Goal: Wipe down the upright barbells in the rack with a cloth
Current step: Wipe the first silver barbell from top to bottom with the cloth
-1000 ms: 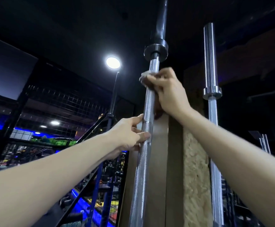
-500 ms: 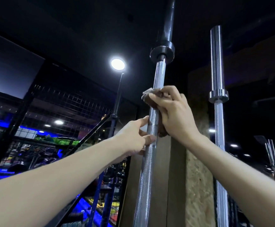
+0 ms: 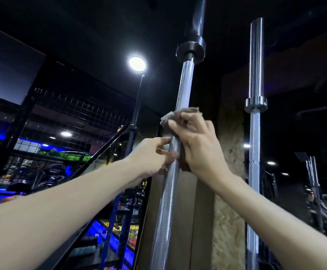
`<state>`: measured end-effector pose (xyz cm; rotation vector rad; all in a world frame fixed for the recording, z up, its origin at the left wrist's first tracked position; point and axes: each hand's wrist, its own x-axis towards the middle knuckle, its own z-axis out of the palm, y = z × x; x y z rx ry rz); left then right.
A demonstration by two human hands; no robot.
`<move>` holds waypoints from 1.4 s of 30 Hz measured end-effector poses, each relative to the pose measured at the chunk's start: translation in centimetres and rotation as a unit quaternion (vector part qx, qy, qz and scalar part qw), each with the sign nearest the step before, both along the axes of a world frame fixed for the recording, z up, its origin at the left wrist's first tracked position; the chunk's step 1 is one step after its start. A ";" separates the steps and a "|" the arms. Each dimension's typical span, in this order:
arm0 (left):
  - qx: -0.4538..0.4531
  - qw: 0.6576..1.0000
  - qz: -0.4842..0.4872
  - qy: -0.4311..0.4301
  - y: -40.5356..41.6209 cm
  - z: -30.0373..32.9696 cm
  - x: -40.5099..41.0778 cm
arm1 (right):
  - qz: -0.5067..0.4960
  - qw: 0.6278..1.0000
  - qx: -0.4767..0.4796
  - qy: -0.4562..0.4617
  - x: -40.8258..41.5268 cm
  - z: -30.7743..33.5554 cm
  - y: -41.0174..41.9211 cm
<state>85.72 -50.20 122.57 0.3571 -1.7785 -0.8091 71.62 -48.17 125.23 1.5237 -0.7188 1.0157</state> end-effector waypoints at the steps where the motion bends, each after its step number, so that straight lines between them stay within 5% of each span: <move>1: 0.011 1.000 -0.006 -0.010 0.1 -0.6 0.2 | -0.010 1.000 0.012 0.016 -0.2 -1.2 0.1; 4: 0.034 0.999 -0.026 -0.021 0.1 -1.7 0.4 | -0.029 0.998 0.046 0.037 -0.9 -0.1 0.7; 9: 0.010 0.999 -0.016 -0.038 0.0 -2.2 0.2 | 0.027 0.997 0.025 -0.067 0.2 6.9 0.7; 17: 0.063 0.998 0.004 -0.028 -0.1 -3.8 0.1 | 0.025 0.999 0.035 -0.031 0.0 -5.4 0.4; 26: 0.064 0.998 -0.010 -0.021 -0.3 -3.9 -0.2 | 0.024 0.996 0.031 -0.086 0.6 3.3 0.6; 33: 0.056 0.998 -0.019 0.015 -0.6 -4.9 -0.4 | 0.005 0.999 0.029 -0.012 -0.7 -6.5 0.2; 38: 0.067 0.997 -0.003 0.025 -0.5 -4.8 -0.3 | 0.013 0.997 0.074 0.011 -0.6 -3.7 1.8; 42: 0.073 0.997 -0.012 0.017 -1.1 -5.2 -0.5 | 0.056 0.995 0.047 -0.068 0.0 0.0 0.6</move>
